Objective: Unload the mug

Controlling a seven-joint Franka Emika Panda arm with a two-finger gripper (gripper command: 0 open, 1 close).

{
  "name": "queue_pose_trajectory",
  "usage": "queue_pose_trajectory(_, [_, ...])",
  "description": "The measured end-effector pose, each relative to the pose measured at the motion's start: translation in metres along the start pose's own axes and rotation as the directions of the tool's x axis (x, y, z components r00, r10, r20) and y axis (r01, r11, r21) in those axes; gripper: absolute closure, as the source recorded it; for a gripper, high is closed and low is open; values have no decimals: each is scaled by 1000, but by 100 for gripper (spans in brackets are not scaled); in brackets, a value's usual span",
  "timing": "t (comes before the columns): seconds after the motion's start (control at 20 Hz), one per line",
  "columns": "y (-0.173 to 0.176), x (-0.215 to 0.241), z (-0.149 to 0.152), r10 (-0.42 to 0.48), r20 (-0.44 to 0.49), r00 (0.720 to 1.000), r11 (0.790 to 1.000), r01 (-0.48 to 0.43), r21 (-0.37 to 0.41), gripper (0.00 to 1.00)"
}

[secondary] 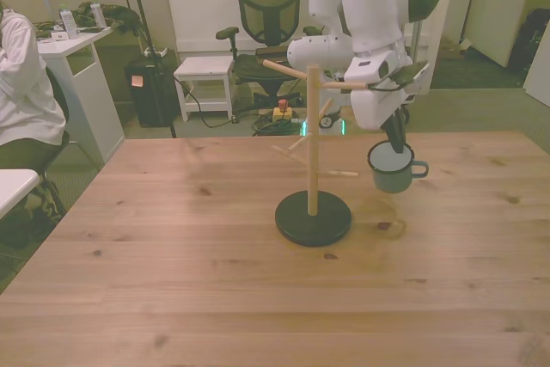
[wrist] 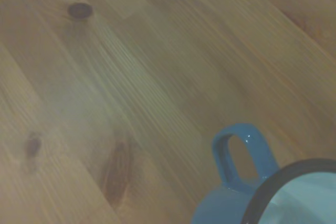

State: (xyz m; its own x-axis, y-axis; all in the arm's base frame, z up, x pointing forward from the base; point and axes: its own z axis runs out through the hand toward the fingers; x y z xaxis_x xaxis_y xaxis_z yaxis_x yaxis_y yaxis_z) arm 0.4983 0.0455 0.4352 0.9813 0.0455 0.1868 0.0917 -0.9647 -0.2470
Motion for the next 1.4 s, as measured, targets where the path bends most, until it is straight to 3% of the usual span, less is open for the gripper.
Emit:
queue_pose_trajectory(0.45, [-38,-2,18,-20,-45,999,991,14,-130,100])
queue_pose_trajectory(0.95, [-41,1,43,-19,-66,998,978,5,-209,100])
queue_pose_trajectory(1.0, [-42,1,44,-16,-68,998,978,2,-208,0])
queue_pose_trajectory(1.4, [-40,-2,49,-12,-57,998,976,0,-217,0])
